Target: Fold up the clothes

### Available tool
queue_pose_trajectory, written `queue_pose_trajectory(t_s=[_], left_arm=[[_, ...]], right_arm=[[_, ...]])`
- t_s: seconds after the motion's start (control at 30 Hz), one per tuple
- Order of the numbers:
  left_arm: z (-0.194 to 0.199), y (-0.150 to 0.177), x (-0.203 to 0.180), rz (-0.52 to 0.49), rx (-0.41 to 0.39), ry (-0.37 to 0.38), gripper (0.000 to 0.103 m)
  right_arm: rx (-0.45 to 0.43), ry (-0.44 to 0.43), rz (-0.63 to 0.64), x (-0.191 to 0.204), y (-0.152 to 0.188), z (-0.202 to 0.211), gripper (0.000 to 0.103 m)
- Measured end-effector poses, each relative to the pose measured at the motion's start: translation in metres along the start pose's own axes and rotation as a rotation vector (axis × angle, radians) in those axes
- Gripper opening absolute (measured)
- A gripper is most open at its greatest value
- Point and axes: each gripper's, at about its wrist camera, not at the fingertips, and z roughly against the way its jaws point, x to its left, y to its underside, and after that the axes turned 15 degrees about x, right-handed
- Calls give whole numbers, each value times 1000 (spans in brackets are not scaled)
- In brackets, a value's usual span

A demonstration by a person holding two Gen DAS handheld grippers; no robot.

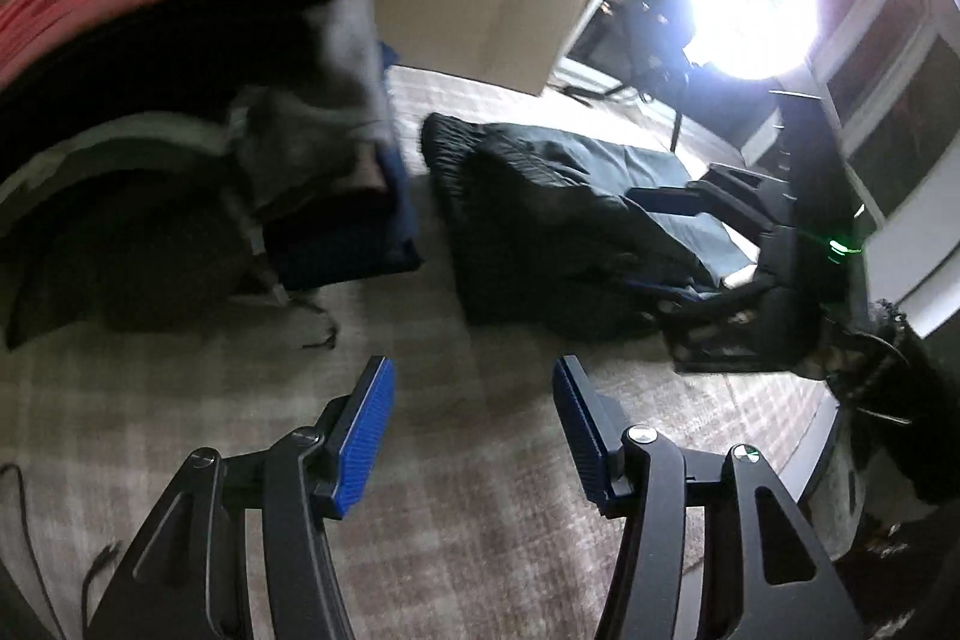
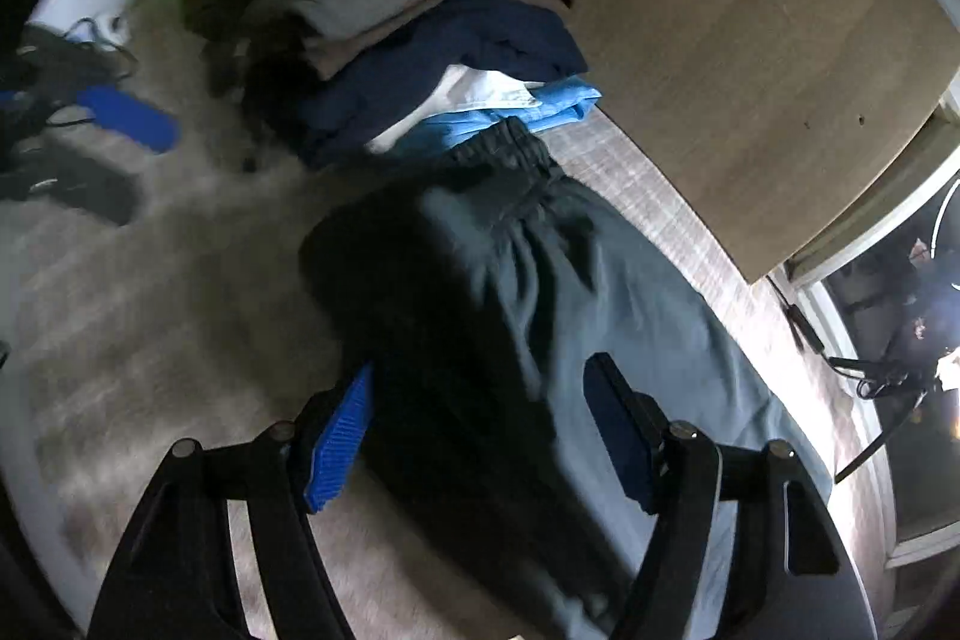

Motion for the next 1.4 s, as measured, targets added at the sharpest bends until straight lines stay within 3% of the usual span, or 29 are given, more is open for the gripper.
queue_pose_trajectory(t_s=[0.03, 0.07, 0.13, 0.2, 0.3, 0.43, 0.5, 0.53, 0.6, 0.63, 0.67, 0.73, 0.77, 0.9, 0.97, 1.07, 1.17, 1.3, 1.33, 1.37, 1.4], left_arm=[[1, 3, 4, 10, -5, 12, 52], [2, 5, 7, 20, -9, 24, 53], [2, 8, 11, 22, -8, 27, 52], [2, 9, 12, 18, -6, 34, 52], [3, 9, 12, 8, -12, 49, 52], [6, 8, 10, -15, -20, 76, 53], [4, 8, 8, -32, -12, 82, 53], [3, 9, 8, -38, -5, 77, 53], [2, 11, 8, -46, 4, 72, 53], [2, 11, 9, -48, 7, 73, 53], [4, 11, 9, -51, 4, 78, 53], [5, 10, 9, -57, -1, 79, 53], [6, 9, 8, -59, -4, 78, 53], [4, 3, 5, -65, -2, 84, 53], [3, 1, 3, -76, 1, 81, 53], [0, -1, -3, -91, 4, 81, 53], [-3, 0, -7, -94, 8, 84, 53], [-7, 3, -5, -78, 12, 87, 53], [-8, 4, -5, -75, 13, 89, 53], [-7, 5, -4, -72, 10, 91, 53], [-7, 7, -2, -66, 7, 97, 53]], right_arm=[[-3, -24, -29, -4, -6, -3, 65], [-9, -83, -81, -13, -9, -5, 44], [-3, -207, -190, -32, -10, -9, 11], [-48, -295, -334, -58, 2, -6, 10], [-194, -440, -618, -103, 37, 13, 10], [-346, -612, -890, -124, 75, 11, 10], [-297, -669, -860, -109, 66, -6, 10], [-211, -687, -792, -93, 53, -17, 15], [-25, -640, -626, -59, 27, -32, 24], [6, -593, -563, -47, 21, -30, 30], [-3, -565, -515, -40, 18, -22, 38], [-54, -593, -500, -43, 17, -7, 52], [-85, -620, -517, -49, 18, 0, 53], [-179, -633, -598, -71, 16, 14, 54], [-176, -630, -639, -73, 9, 7, 54], [-84, -595, -650, -66, -17, -13, 54], [14, -504, -604, -59, -40, -23, 54], [256, -224, -478, -34, -65, -55, 54], [265, -227, -490, -36, -60, -61, 53], [246, -280, -535, -42, -50, -65, 38], [214, -354, -596, -51, -37, -69, 31]])
